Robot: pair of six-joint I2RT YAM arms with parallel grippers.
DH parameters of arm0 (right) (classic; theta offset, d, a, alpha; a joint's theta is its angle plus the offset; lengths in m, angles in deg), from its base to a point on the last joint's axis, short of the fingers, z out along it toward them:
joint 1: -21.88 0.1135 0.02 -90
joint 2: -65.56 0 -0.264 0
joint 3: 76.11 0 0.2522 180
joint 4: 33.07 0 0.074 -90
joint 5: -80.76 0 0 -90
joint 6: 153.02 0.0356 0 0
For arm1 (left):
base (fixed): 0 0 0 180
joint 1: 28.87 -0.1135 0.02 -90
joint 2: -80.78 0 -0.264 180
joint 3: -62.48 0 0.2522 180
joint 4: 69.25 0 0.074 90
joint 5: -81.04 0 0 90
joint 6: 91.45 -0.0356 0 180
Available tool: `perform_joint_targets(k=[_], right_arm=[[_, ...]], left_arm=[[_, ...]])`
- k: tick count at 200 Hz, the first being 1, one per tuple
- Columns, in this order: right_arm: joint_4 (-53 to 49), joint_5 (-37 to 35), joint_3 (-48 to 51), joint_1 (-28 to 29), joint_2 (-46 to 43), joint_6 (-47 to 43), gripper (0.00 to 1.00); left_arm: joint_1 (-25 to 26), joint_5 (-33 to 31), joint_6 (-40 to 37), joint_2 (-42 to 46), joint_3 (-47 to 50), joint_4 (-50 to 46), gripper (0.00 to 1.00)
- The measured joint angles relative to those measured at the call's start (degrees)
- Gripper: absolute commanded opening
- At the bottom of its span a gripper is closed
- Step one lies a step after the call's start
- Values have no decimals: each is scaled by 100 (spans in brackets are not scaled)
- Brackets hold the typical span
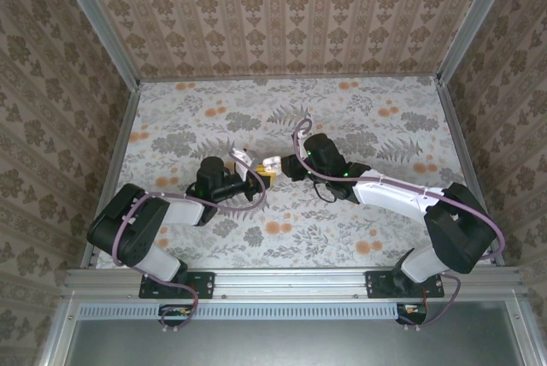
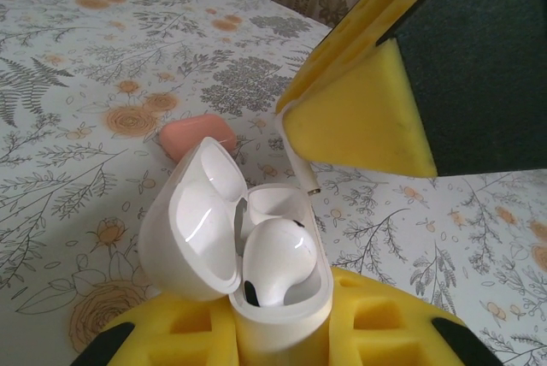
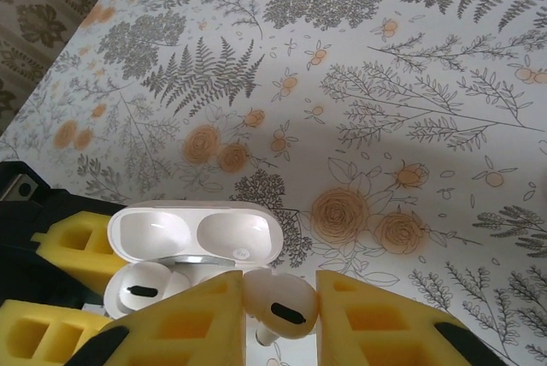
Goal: Insert the wireless bluetooth earbuds into the charging case
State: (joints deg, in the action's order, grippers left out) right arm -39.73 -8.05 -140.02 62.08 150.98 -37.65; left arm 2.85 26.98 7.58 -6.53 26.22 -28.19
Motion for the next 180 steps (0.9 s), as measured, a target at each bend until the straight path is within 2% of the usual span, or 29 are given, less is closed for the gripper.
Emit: perform_joint_targets(k=[180], right_arm=[[0, -254, -188, 175, -291, -595, 24]], left_arm=[[4, 330, 216, -116, -236, -74, 5]])
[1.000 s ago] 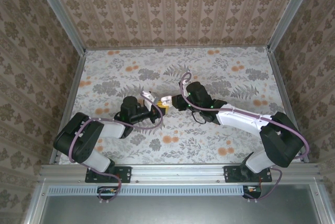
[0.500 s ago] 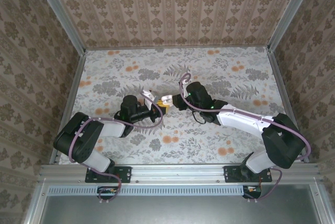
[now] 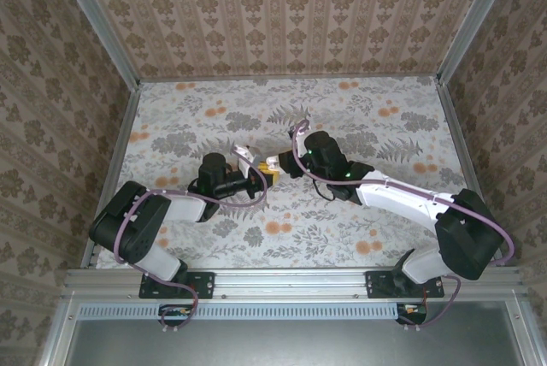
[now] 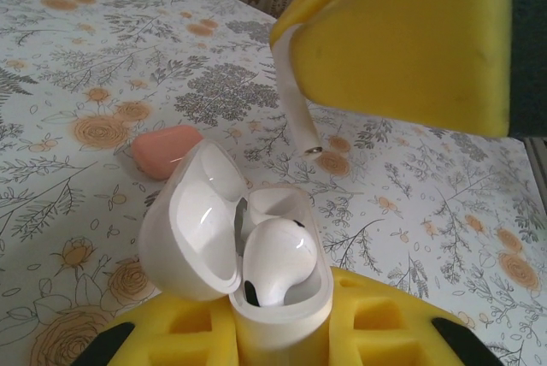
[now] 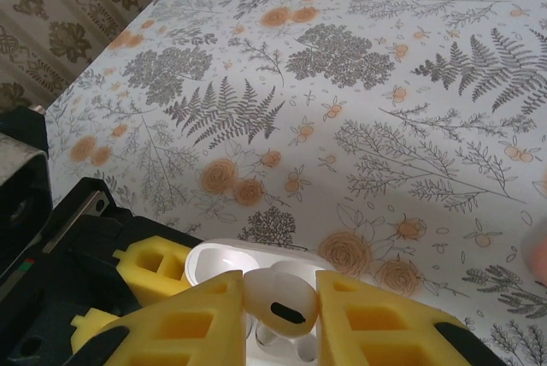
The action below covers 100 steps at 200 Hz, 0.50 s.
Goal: Insert the wireless bluetooth earbuds into the charging case
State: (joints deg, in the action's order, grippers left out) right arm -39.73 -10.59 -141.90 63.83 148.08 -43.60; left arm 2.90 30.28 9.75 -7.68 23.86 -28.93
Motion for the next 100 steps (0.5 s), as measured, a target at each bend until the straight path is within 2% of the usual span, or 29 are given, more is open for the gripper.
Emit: perform_joint_targets(k=[100], right_arm=[[-219, -63, -68, 37, 81, -302, 24]], left_arm=[[-4, 22, 216, 17, 0, 39, 5]])
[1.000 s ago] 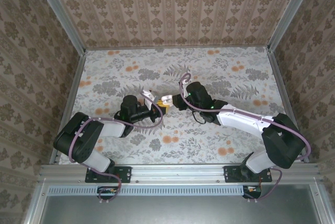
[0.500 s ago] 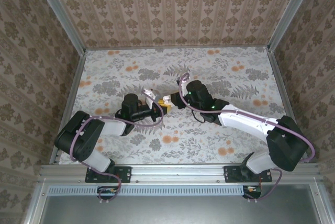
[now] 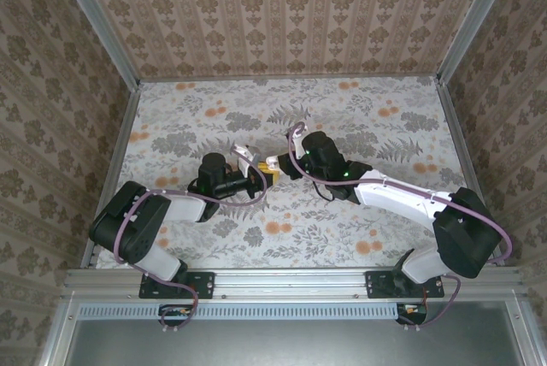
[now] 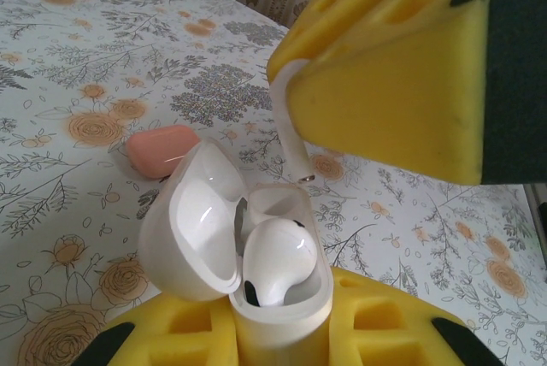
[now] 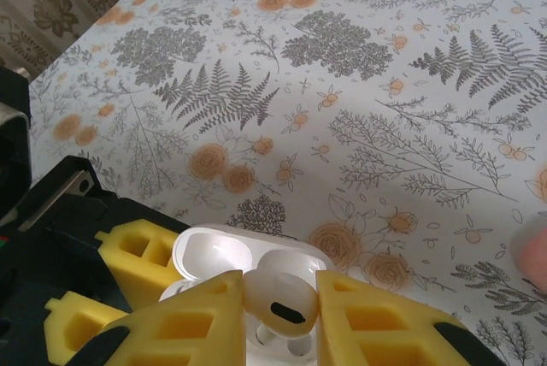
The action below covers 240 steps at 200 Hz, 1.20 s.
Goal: Insert the wireless bluetooth earbuds into the charging case
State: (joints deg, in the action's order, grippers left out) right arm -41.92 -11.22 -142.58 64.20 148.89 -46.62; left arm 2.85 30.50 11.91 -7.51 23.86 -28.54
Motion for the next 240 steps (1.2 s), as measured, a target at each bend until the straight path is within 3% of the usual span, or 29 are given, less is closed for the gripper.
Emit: perform_joint_targets(k=[143, 240], right_arm=[[-179, -232, -70, 48, -2, -437, 24], [-341, 144, -234, 24, 61, -468, 31]], left_arm=[[-33, 48, 129, 179, -85, -4, 5], [-46, 101, 127, 367, -118, -219, 5]])
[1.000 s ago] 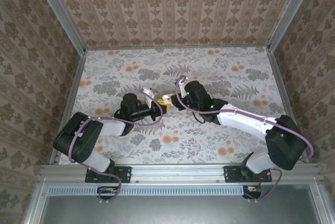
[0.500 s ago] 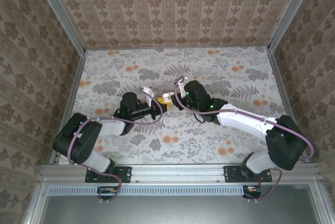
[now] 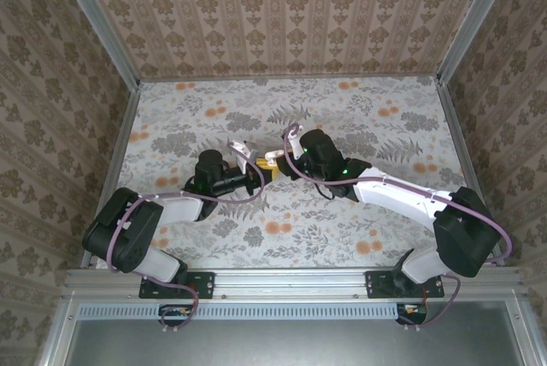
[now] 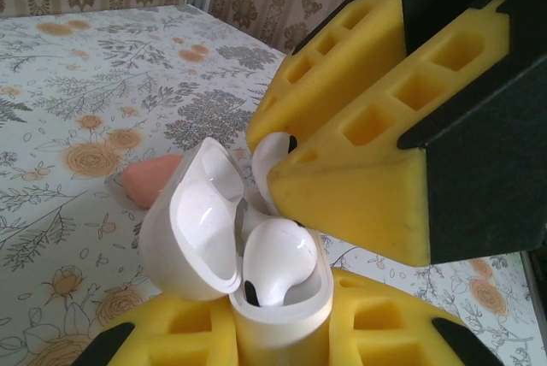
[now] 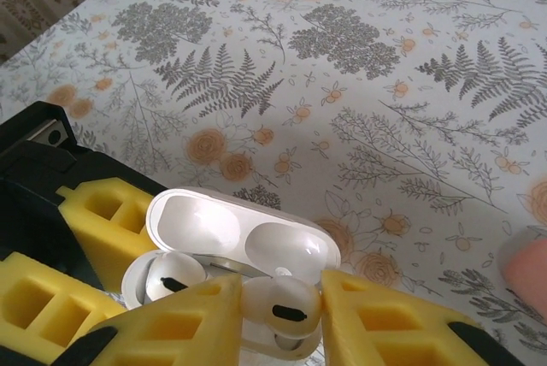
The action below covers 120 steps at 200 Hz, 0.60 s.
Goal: Insert the wireless bluetooth earbuds into the charging case
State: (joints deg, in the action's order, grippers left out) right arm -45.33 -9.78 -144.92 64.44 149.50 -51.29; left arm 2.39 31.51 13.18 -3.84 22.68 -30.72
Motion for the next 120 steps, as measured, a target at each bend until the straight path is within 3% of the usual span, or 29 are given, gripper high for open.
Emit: perform_joint_targets(k=[120], right_arm=[[297, 1047, 28, -367, 46, 756, 40]], left_arm=[[-24, 4, -2, 74, -42, 2, 5]])
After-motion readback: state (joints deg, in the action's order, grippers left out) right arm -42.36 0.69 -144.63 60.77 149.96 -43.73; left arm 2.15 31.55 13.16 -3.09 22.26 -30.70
